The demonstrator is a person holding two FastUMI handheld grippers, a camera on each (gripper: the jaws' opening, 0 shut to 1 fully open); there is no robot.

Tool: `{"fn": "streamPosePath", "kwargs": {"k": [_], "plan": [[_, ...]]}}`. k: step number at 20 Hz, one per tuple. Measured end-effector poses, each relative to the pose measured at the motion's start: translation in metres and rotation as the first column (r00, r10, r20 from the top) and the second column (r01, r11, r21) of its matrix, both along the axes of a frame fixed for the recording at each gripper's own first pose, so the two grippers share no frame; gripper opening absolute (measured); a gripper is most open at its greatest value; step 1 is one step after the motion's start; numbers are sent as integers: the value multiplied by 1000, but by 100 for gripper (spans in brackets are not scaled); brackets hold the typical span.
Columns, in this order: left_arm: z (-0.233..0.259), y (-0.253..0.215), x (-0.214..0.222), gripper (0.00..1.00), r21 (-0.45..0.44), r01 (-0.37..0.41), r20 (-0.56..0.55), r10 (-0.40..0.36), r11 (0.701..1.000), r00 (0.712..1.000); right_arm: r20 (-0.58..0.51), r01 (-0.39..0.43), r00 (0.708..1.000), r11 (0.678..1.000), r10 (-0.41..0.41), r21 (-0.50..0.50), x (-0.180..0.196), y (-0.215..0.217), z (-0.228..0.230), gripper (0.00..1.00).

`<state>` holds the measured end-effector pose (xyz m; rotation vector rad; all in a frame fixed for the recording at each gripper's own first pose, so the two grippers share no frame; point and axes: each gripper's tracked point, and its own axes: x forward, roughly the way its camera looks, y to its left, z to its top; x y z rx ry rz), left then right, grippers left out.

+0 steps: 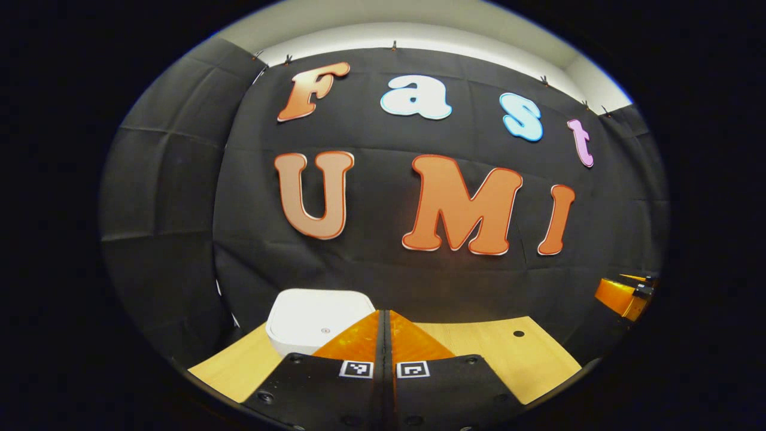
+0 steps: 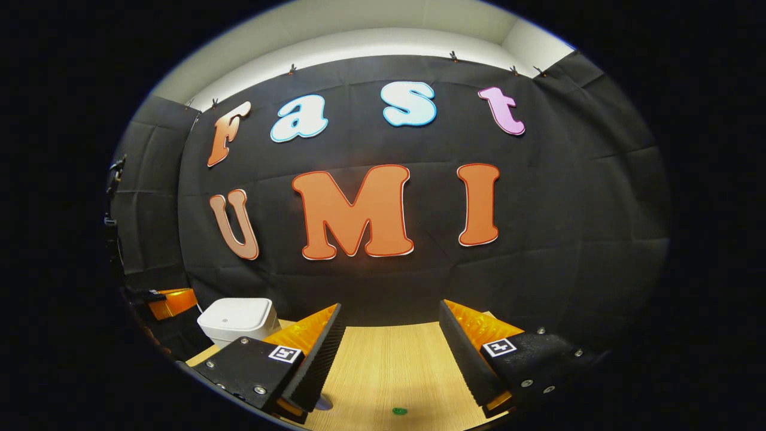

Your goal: Press the lid of the desktop garbage bin to open it, pick up the crumpled paper on the desktop and throw it into the bin, then pick up the pop can on the desktop and drop it into the bin, and finally close the garbage bin lid.

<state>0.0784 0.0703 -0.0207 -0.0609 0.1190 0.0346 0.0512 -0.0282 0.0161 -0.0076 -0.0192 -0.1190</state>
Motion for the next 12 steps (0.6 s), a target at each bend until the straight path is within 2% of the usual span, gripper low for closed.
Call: {"fn": "streamPosePath", "kwargs": {"k": [2, 5, 12], "plan": [[-7, 10, 0, 0, -1, -22, -11, 22, 1000, 1000, 0, 3, 1000, 1000, -3, -2, 0, -2, 0, 94], [1, 20, -5, 0, 57, -40, 3, 40, 998, 999, -8, 8, 1000, 1000, -8, 0, -1, -4, -2, 94], [19, 52, 7, 0, 49, -43, -18, 44, 998, 999, -34, 18, 999, 1000, -17, 5, -1, -5, -13, 94]]}}
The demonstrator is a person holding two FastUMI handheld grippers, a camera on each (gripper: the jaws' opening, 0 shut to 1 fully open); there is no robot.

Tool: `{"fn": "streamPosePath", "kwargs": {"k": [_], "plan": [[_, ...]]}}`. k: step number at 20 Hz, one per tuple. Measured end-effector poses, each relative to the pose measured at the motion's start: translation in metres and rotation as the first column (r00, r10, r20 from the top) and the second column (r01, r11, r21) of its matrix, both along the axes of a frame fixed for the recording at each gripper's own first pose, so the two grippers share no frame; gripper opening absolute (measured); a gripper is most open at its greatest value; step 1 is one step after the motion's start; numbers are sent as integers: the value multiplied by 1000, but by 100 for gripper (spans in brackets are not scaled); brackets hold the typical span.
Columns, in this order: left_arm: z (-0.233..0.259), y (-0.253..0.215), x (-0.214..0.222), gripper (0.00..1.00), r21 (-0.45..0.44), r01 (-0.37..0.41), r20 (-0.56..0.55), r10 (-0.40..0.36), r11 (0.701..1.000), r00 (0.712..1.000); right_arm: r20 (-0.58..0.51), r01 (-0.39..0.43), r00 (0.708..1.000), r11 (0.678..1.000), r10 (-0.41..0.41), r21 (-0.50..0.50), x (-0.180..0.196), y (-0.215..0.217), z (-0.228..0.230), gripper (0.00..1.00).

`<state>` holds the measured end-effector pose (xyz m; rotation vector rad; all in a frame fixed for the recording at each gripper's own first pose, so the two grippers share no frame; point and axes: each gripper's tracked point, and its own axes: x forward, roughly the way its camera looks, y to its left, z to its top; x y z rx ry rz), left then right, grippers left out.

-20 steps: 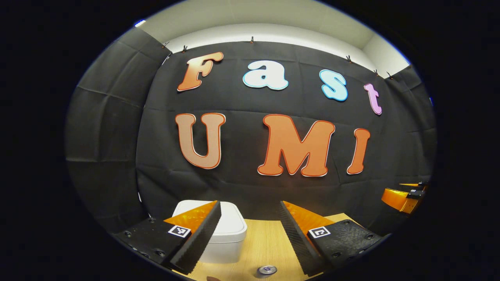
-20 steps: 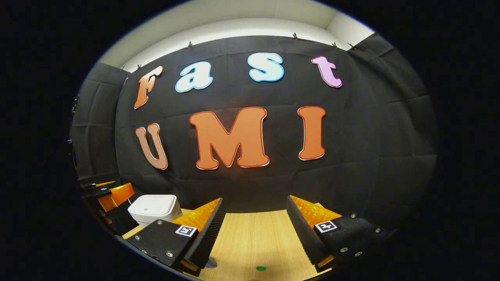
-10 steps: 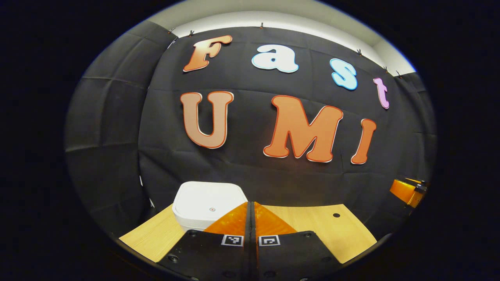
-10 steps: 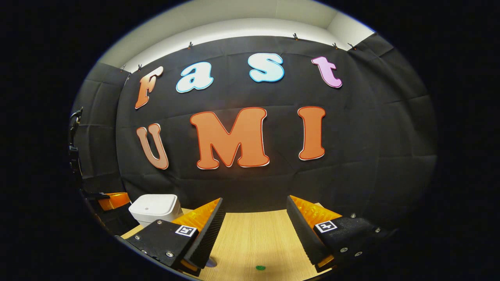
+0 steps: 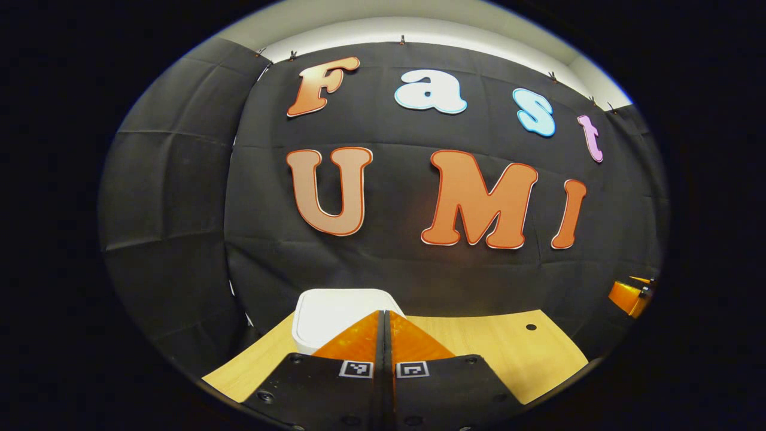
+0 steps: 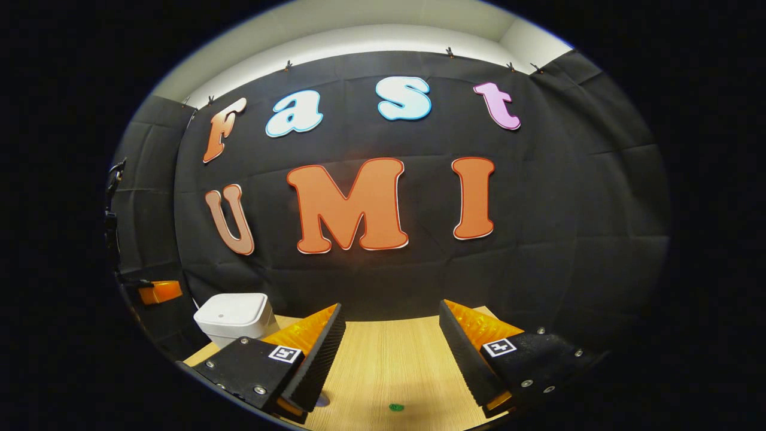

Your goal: Press the lid of the desktop garbage bin to open it, pick up the crumpled paper on the desktop and throw it into the bin, then pick up the pop can on the desktop and drop it into the bin, and finally close the garbage bin lid.

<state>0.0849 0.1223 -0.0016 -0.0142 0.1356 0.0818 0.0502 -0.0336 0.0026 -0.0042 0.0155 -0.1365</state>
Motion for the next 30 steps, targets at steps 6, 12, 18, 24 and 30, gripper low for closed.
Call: {"fn": "streamPosePath", "kwargs": {"k": [6, 12, 18, 24, 30], "plan": [[-8, 32, 41, 0, 32, 30, -93, -27, 999, 995, -35, 11, 999, 1000, -11, 10, 7, -1, -15, 94], [-49, 61, 83, 0, 53, 29, -210, -17, 998, 978, -82, 31, 996, 999, -28, 31, 16, 1, -31, 94], [-92, 70, 98, 0, 19, 31, -305, -24, 999, 952, -116, 36, 993, 999, -32, 29, 20, 7, -44, 94], [-122, 66, 104, 0, -10, 56, -351, -56, 998, 935, -131, 40, 991, 998, -34, 44, 26, 7, -50, 94], [-139, 62, 100, 0, -8, 64, -416, -61, 998, 908, -157, 42, 987, 996, -30, 76, 33, 5, -57, 94]]}}
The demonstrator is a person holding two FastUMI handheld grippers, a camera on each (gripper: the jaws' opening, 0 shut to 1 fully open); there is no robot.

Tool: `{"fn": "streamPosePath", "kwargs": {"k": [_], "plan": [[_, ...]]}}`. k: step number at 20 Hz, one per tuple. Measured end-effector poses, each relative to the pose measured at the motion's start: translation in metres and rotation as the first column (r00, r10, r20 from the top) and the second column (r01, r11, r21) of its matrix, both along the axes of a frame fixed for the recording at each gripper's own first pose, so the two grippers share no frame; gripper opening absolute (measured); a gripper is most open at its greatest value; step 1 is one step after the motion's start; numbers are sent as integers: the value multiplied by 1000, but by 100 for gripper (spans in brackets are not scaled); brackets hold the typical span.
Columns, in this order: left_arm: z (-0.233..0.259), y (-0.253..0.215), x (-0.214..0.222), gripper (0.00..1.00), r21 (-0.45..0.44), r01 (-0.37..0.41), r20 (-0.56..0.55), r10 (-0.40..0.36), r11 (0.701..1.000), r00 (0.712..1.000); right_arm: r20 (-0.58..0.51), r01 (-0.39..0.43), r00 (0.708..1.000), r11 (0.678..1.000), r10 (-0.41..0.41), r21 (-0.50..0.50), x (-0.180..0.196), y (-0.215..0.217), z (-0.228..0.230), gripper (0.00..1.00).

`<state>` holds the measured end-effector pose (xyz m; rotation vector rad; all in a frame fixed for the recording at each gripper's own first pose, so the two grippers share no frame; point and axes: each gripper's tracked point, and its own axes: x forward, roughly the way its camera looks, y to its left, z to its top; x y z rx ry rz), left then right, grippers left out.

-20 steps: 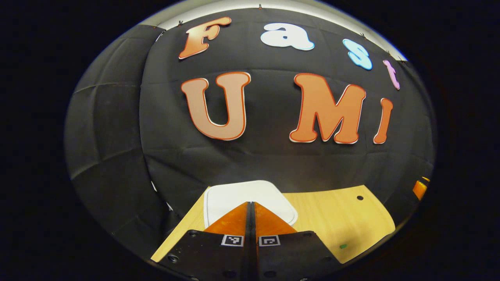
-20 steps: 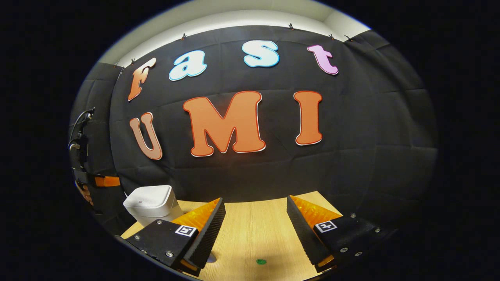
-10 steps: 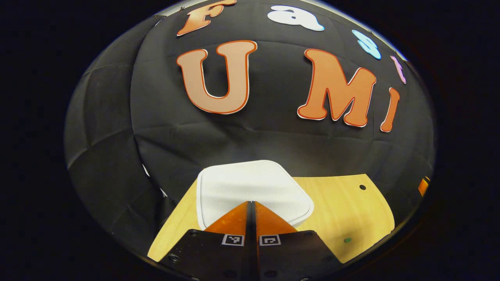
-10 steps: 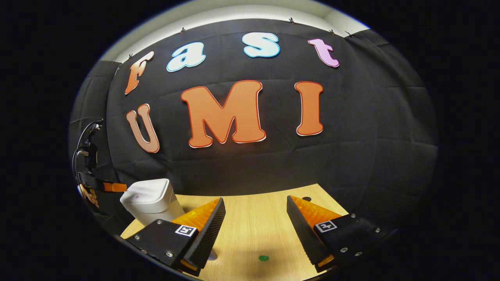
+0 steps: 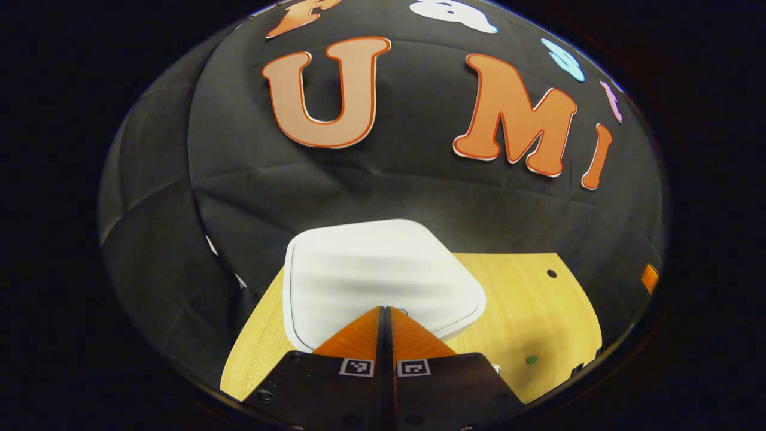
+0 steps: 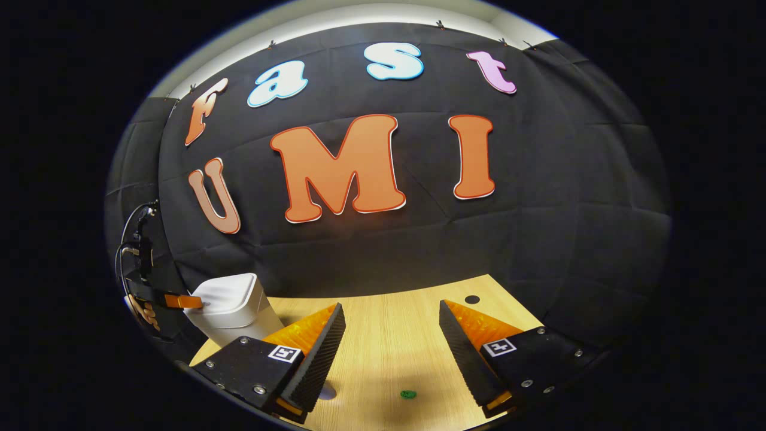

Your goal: Press the lid of the desktop garbage bin to open it, pick up the crumpled paper on the desktop and throw it into the bin, then pick up the pop can on the desktop and drop it into the bin, and finally close the garbage bin lid.

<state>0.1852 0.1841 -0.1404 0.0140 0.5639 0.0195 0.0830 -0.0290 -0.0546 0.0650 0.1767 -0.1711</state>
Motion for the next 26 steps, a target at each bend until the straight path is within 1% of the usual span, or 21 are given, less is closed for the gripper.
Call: {"fn": "streamPosePath", "kwargs": {"k": [2, 3, 4, 7, 8, 9, 11, 12, 13, 14, 15, 17, 19, 23, 24, 25, 26], "plan": [[-2, -1, 3, 0, 28, 11, 7, -12, 1000, 1000, 8, 4, 1000, 1000, -4, 11, 1, -2, 0, 94], [-1, -1, 2, 0, 22, 3, 10, -3, 1000, 1000, 5, 0, 1000, 1000, 0, 14, 3, -1, -2, 94], [0, 0, 2, 0, 15, -2, 17, 2, 1000, 1000, -2, -5, 1000, 1000, 5, 14, 4, 0, -4, 100], [4, 1, 1, 0, 10, -5, 38, 5, 1000, 999, -3, -8, 1000, 1000, 8, 2, 5, -1, -2, 100], [12, 0, 1, 0, 0, -9, 70, 9, 1000, 998, -4, -7, 1000, 1000, 7, -4, 5, -2, -1, 100], [19, -6, 2, 0, -20, 15, 98, -13, 1000, 995, -2, -4, 1000, 1000, 4, -12, 5, -4, 0, 100], [38, -5, -5, 0, 38, 22, 145, -28, 999, 989, 4, -3, 1000, 1000, 3, -26, 4, -6, 4, 100], [55, -5, -5, 0, 66, 11, 185, -23, 998, 982, 9, -3, 1000, 1000, 3, -29, 4, -6, 7, 100], [76, -9, -8, 0, 75, 0, 232, -17, 997, 973, 13, -4, 1000, 1000, 5, -30, 4, -6, 8, 100], [97, -11, -8, 0, 69, -15, 288, -5, 997, 958, 15, -8, 1000, 1000, 8, -29, 3, -5, 10, 100], [112, -18, -11, 0, 61, -14, 340, -8, 998, 940, 19, -11, 1000, 999, 11, -30, 3, -4, 12, 100], [139, -28, -23, 0, 73, -20, 407, -12, 997, 914, 26, -10, 1000, 999, 11, -47, 2, -5, 16, 100], [153, -37, -33, 0, 68, -3, 441, -27, 998, 897, 41, -12, 999, 998, 14, -61, 0, -5, 23, 100], [153, -49, -41, 0, 33, 14, 440, -28, 999, 898, 50, -17, 999, 997, 21, -73, -3, -5, 27, 100], [154, -51, -41, 0, 31, 15, 445, -27, 999, 895, 50, -18, 999, 997, 22, -74, -4, -5, 27, 94], [157, -53, -43, 0, 22, 22, 467, -30, 1000, 884, 48, -19, 999, 997, 23, -73, -5, -6, 27, 94], [163, -61, -42, 0, 12, 47, 494, -46, 999, 868, 46, -23, 999, 997, 26, -67, -6, -7, 26, 94]]}}
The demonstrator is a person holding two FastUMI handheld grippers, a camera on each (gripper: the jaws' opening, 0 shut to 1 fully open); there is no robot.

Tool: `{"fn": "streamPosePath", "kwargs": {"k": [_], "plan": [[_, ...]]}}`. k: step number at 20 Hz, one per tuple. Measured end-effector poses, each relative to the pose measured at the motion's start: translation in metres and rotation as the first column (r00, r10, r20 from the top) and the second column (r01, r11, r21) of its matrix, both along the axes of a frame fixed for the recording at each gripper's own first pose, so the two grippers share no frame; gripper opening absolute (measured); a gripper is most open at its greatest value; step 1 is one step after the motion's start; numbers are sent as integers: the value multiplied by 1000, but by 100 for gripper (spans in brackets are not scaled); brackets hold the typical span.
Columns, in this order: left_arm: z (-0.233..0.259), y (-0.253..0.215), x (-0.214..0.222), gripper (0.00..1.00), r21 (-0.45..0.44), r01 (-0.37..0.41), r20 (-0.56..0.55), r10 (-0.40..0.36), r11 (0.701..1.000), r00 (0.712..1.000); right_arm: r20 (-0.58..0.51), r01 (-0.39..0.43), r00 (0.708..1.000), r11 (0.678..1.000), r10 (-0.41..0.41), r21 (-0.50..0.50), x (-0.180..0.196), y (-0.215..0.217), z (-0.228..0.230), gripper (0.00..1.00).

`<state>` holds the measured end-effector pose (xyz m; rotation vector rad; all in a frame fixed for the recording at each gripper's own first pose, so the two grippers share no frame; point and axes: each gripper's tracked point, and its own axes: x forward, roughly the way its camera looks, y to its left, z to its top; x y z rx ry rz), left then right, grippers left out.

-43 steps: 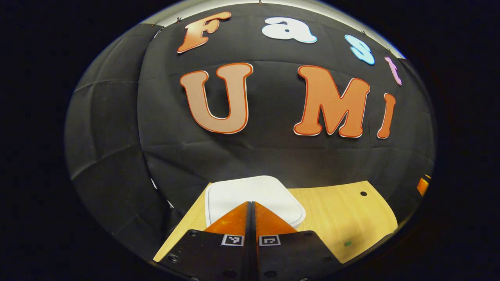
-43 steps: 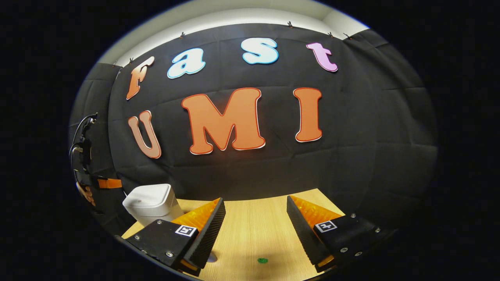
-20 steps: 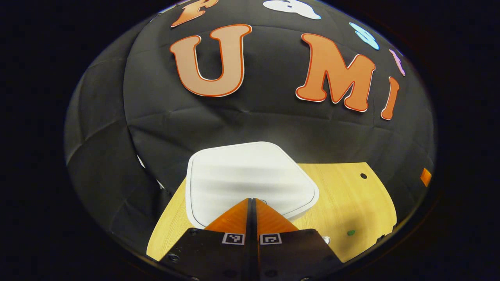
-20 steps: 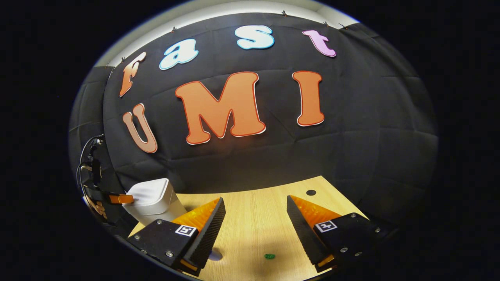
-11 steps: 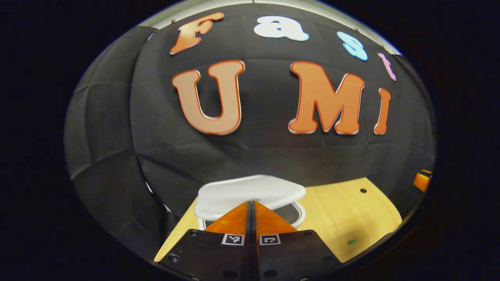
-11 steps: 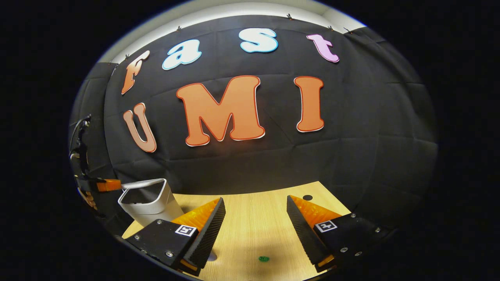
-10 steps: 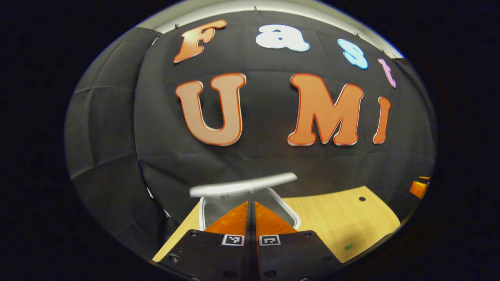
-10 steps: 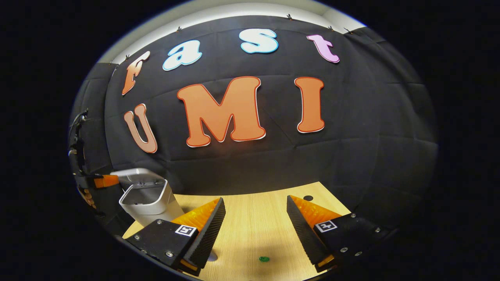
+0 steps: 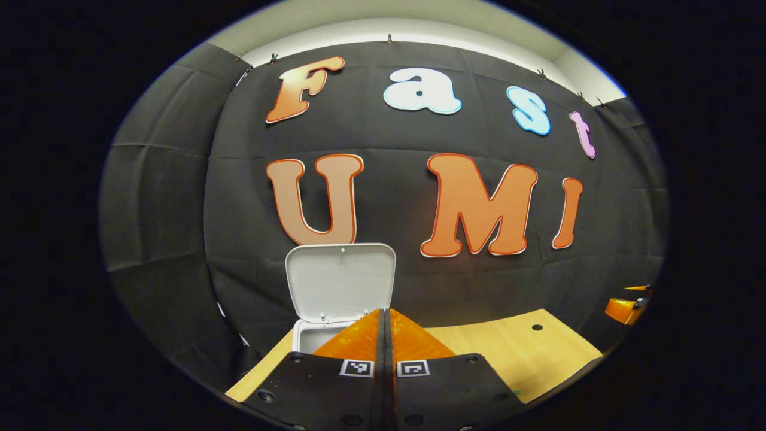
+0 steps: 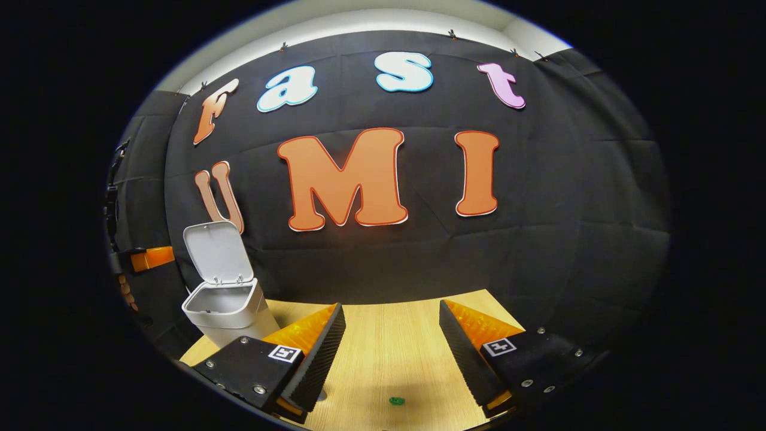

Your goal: Press the lid of the desktop garbage bin to open it, pick up the crumpled paper on the desktop and throw it into the bin, then pick up the pop can on the desktop and drop it into the bin, and finally close the garbage bin lid.

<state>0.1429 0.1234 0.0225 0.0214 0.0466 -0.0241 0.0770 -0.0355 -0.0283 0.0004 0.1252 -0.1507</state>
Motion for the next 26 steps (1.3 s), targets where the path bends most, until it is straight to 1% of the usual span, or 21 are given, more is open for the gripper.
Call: {"fn": "streamPosePath", "kwargs": {"k": [2, 3, 5, 7, 9, 10, 12, 15, 18, 21, 23, 26], "plan": [[8, -9, -9, 0, 7, 31, 48, -31, 999, 998, -5, 0, 1000, 1000, 0, 14, 0, -2, -1, 94], [8, -11, -10, 0, 30, 25, 63, -26, 999, 998, -10, 3, 1000, 1000, -3, 14, -1, -3, -3, 94], [5, -14, -11, 0, 77, 9, 55, -14, 997, 998, -14, 5, 1000, 1000, -5, 10, -2, -4, -5, 94], [-2, -19, -10, 2, 82, 6, 39, -9, 997, 999, -13, 2, 1000, 1000, -2, 4, -3, -4, -5, 94], [-7, -26, -11, 15, 59, 13, 44, -16, 998, 999, -14, 2, 1000, 1000, -2, -3, -5, -4, -5, 94], [-8, -28, -13, 24, 53, 19, 46, -21, 998, 999, -15, 2, 1000, 1000, -2, -5, -5, -4, -5, 94], [-12, -32, -14, 53, 40, 33, 45, -35, 999, 998, -18, 5, 1000, 1000, -5, -8, -6, -5, -5, 94], [-16, -33, -13, 96, 17, 25, 46, -26, 1000, 999, -26, 10, 1000, 1000, -11, -18, -7, -8, -8, 94], [-21, -29, -14, 97, -1, 5, 49, -5, 1000, 999, -40, 25, 999, 998, -27, -58, -7, -13, -14, 94], [-32, -26, -13, 97, -8, 0, 30, 0, 1000, 1000, -78, -9, 997, 1000, 8, -2, -4, -7, -34, 94], [-39, -23, -13, 97, 10, 0, 25, 0, 1000, 1000, -112, -20, 993, 1000, 22, 23, 0, -5, -54, 94], [-50, -20, -15, 96, 15, 6, 9, -7, 1000, 1000, -222, -14, 975, 1000, 17, 14, 2, -11, -102, 94]]}}
